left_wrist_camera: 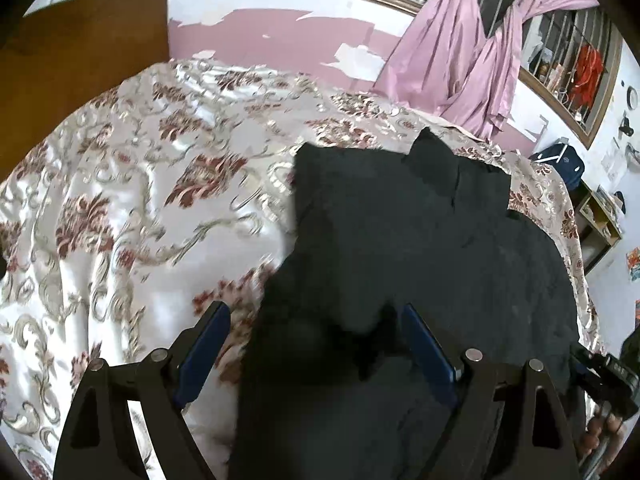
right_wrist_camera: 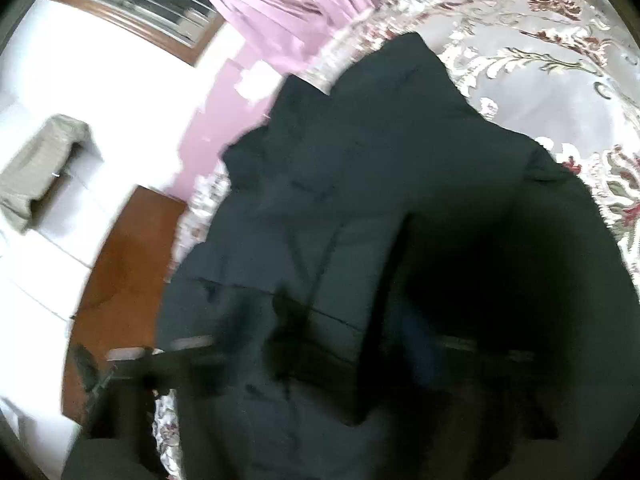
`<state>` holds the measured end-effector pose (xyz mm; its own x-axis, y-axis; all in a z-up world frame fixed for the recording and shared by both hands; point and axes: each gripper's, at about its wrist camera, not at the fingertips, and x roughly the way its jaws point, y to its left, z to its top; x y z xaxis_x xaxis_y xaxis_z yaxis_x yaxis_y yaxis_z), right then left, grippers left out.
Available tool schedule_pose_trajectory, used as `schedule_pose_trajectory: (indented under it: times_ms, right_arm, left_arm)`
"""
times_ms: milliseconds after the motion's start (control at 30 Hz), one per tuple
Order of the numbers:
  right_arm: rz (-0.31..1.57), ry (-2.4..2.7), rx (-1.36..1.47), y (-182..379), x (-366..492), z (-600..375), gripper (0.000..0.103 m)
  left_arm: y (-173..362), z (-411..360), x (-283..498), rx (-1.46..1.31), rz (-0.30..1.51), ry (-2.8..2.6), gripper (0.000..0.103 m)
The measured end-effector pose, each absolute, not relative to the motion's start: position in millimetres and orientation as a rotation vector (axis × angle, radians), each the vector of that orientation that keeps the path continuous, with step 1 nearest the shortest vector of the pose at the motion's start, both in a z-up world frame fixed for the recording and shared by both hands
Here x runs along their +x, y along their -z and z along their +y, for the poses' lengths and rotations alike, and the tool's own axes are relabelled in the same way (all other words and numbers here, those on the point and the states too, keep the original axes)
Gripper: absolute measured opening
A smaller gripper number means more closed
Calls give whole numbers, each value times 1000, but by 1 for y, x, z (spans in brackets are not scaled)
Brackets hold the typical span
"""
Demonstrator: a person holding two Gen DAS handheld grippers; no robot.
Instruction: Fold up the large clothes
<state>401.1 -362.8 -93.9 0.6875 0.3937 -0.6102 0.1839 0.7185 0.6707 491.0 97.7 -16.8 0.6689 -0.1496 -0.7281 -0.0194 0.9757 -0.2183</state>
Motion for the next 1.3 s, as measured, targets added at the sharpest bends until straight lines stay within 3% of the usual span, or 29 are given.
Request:
schedule_pose_trajectory:
  times_ms: [33, 133, 367, 600, 667, 733, 900, 1200, 1300]
  right_arm:
    - [820, -130, 760, 91, 399, -359, 17]
    - [785, -144, 679, 69, 395, -350, 5]
    - [624, -98, 488, -5, 410, -375, 4]
    - [684, -9, 430, 9, 455, -402, 5]
    - [744, 50, 396, 24, 462, -404, 13]
    - [816, 189, 297, 36, 469, -401, 40]
    - [720, 244, 137, 15, 470, -377, 62]
    - [769, -79, 24, 35, 521, -303, 63]
    - [812, -101, -19, 54, 524, -293, 63]
  left_arm:
    - [15, 92, 494, -205, 831, 80, 87]
    - [8, 75, 500, -162, 816, 91, 87]
    - [6, 26, 507, 1, 817, 128, 87]
    - [32, 11, 520, 70, 909, 124, 87]
    - [31, 15, 519, 44, 897, 131, 87]
    - [25, 16, 517, 14, 854, 126, 87]
    - [11, 0, 528, -35, 778, 140, 87]
    - [46, -36, 560, 44, 886, 201, 87]
    - [59, -39, 547, 137, 826, 237, 88]
